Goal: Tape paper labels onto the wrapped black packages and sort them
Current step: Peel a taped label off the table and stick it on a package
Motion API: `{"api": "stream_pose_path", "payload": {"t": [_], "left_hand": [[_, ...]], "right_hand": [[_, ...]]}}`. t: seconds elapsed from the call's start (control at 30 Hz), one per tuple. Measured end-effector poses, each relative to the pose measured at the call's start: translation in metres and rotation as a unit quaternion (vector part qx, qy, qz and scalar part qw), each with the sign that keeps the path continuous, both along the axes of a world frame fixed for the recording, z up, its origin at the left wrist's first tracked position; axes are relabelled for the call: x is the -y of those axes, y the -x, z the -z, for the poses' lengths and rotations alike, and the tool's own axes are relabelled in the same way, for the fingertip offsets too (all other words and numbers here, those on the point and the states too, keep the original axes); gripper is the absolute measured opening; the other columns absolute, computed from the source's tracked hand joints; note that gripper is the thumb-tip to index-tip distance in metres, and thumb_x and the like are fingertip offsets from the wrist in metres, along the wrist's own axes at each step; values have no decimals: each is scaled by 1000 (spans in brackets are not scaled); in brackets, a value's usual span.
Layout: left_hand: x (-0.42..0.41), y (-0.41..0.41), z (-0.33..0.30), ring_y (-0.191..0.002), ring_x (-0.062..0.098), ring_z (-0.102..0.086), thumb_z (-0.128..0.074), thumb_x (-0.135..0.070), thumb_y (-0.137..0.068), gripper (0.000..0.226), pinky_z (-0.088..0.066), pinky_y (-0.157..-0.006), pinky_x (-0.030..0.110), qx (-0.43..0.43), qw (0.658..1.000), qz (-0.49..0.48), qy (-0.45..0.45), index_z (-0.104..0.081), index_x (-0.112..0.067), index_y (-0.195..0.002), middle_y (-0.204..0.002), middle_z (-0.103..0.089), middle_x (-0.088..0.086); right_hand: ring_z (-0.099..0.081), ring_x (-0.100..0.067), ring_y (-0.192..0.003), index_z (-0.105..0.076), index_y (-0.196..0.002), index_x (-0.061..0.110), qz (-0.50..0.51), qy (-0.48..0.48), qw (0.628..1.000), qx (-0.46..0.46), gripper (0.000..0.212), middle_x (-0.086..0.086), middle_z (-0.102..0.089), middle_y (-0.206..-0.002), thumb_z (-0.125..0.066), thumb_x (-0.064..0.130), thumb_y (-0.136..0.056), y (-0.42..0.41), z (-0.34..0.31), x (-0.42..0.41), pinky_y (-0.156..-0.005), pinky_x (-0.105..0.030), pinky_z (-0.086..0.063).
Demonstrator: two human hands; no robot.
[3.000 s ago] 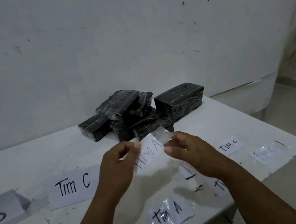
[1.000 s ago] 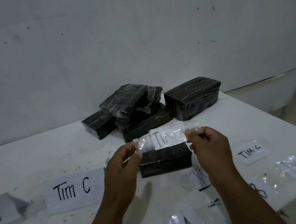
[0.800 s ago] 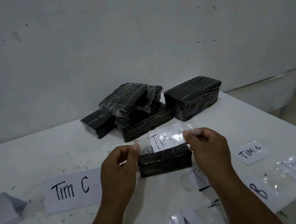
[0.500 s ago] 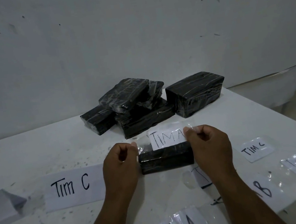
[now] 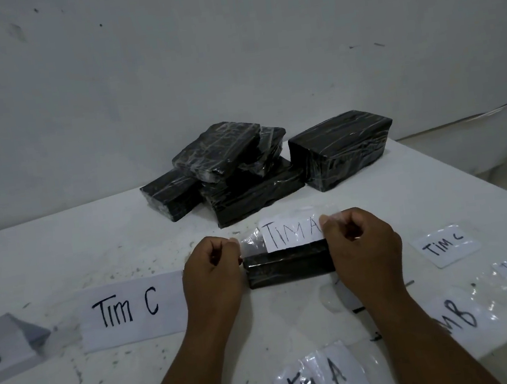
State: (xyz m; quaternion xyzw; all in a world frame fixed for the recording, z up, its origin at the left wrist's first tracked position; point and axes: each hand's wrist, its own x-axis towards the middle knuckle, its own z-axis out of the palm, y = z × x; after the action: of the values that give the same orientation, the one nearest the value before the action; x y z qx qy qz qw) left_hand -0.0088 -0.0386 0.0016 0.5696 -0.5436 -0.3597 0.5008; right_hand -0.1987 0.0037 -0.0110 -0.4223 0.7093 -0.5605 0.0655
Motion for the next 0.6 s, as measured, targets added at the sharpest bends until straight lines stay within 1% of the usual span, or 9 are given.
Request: {"api": "stream_pose_path", "payload": {"t": [0.07, 0.13, 0.2, 0.27, 0.33, 0.43, 0.5, 0.53, 0.6], "left_hand": [[0, 1, 0, -67, 17, -56, -61, -18, -94, 22, -51, -65, 42, 5, 1000, 1, 0, -63, -7, -75, -75, -66, 11], [1, 1, 1, -67, 17, -56, -60, -17, -94, 22, -49, -63, 40, 9, 1000, 2, -2, -62, -6, -75, -76, -65, 11], [1, 0, 1, -68, 17, -56, -58, -16, -94, 21, -47, -63, 37, 12, 1000, 1, -5, -62, -5, -77, -78, -65, 12], [1, 0, 1, -70, 18, -56, -56, -15, -94, 21, -46, -62, 35, 12, 1000, -3, -8, -61, -3, -79, -80, -65, 14], [0, 0, 1, -70, 20, -56, -55, -15, -94, 21, -45, -62, 35, 15, 1000, -6, -9, -61, -2, -80, -80, -65, 16], [1, 1, 2, -70, 19, -54, -55, -15, -95, 21, -44, -61, 33, 27, 1000, -9, -10, -60, 0, -81, -82, -65, 17], [2, 0, 3, -71, 22, -56, -55, -15, -95, 21, -44, -61, 34, 39, 999, -15, -11, -60, 0, -81, -82, -65, 16], [2, 0, 4, -73, 26, -58, -55, -16, -94, 21, -45, -62, 36, 42, 999, -17, -11, -60, -1, -81, -82, -66, 16], [3, 0, 6, -79, 33, -61, -55, -16, -93, 21, -46, -63, 39, 45, 999, -21, -11, -60, -1, -80, -81, -66, 15]], "right_hand": [[-65, -4, -73, -63, -71, 22, 1, 12, 1000, -10, 24, 14, -68, -73, -73, 32, -90, 1, 3, 0, -65, -15, -46], [-64, -4, -72, -63, -70, 23, 4, 23, 1000, -21, 24, 14, -68, -73, -74, 29, -89, 2, 5, 1, -65, -12, -45], [-64, -3, -70, -62, -69, 24, 2, 32, 999, -31, 24, 13, -68, -71, -75, 27, -88, 1, 6, 0, -64, -4, -42], [-63, -2, -68, -63, -69, 23, 0, 43, 998, -42, 22, 13, -67, -70, -76, 26, -87, 1, 7, 0, -63, -3, -42], [-63, -3, -67, -66, -69, 22, 0, 52, 997, -52, 20, 12, -66, -69, -78, 24, -86, 2, 9, 1, -64, -4, -42], [-63, -6, -67, -69, -70, 18, 1, 56, 996, -65, 19, 9, -66, -69, -80, 24, -84, 4, 12, 3, -65, -16, -49], [-63, -8, -66, -71, -71, 16, 1, 57, 996, -72, 18, 7, -66, -69, -81, 24, -83, 5, 13, 3, -64, -20, -50], [-63, -8, -66, -71, -72, 15, 1, 57, 996, -73, 18, 6, -66, -69, -82, 24, -83, 5, 14, 3, -64, -20, -50], [-62, -7, -66, -72, -71, 14, 0, 55, 996, -76, 18, 6, -66, -69, -83, 23, -83, 6, 14, 3, -63, -14, -47]]}}
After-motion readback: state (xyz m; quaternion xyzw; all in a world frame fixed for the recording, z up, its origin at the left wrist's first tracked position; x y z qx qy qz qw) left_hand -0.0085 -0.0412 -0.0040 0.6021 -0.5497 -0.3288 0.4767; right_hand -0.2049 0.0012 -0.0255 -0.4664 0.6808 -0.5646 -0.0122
